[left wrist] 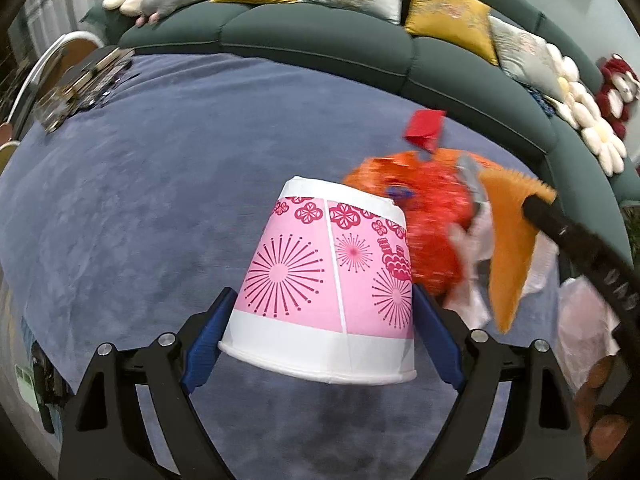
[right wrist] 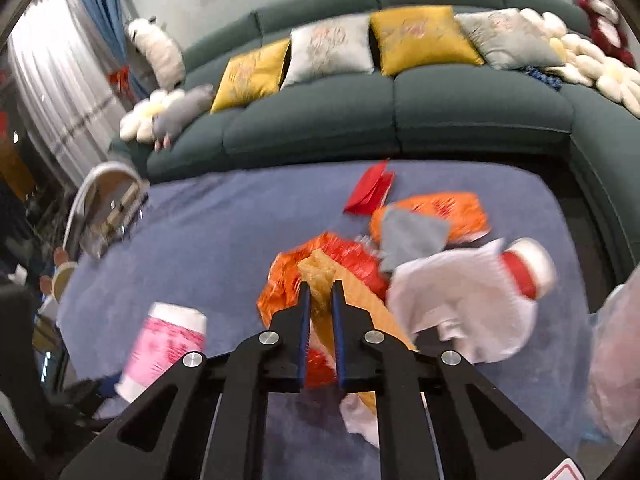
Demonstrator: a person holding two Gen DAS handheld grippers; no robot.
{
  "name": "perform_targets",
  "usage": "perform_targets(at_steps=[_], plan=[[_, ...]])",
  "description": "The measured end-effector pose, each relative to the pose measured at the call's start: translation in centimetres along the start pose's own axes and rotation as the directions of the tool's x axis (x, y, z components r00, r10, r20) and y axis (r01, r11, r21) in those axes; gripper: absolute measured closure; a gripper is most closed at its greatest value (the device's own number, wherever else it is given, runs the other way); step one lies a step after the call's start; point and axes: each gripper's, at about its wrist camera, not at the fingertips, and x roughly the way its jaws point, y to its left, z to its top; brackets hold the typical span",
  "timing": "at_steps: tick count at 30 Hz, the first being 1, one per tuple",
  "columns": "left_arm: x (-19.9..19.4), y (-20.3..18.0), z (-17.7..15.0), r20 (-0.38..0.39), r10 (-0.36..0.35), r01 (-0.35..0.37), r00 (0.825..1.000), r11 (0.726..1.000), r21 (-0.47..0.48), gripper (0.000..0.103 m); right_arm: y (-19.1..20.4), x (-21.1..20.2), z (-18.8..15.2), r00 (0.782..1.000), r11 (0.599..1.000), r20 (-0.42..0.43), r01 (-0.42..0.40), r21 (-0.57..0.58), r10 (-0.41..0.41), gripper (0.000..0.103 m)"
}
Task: Collect trash
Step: 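Carry the cup and foam net over the bin and open both tools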
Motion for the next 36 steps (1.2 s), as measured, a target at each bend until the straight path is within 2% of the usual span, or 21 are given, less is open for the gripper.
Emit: perform_targets(at_steps=[7,13,17,23,30,36], plan=[[-2.5,-7.2,-0.8,0.038,-0.058,0.053,0.998,0.992,0.119,0.021,-4.2,-6.4,1.5,0.994,0.998,0.105,0.033,0.052,-0.038,0.093],[-4.0,-14.5,-2.0,0.053,-0.113,0.098,0.992,0.967,0.234,0.021,-9.9,-12.0,1.1,0.979,0.989,0.166,0.105,0.101,-0.121,0.093],[-4.7,-19.7,-3.3,0.043,-0.157,0.136,0.987,0.942,0.306,0.021,-14.2,-14.8,0.4,0.965,0.976,0.184,0.163,0.146,-0.189,0.093],[-5.2,-27.8,-6.0,0.018,-0.215,0.187,0.976,0.887,0.423,0.021,-20.6,-18.2,-1.5,0.940,0.944,0.186,0.241,0.226,-0.285,0.093],[-4.7,-34.7,-8.4,-0.036,-0.262,0.245,0.964,0.835,0.492,0.020,-26.9,-20.8,-4.0,0.916,0.902,0.172,0.297,0.314,-0.362,0.093],[-3.8,-39.1,-9.5,-0.065,-0.279,0.268,0.958,0.792,0.548,0.019,-29.9,-21.3,-5.2,0.907,0.880,0.156,0.318,0.354,-0.391,0.093]])
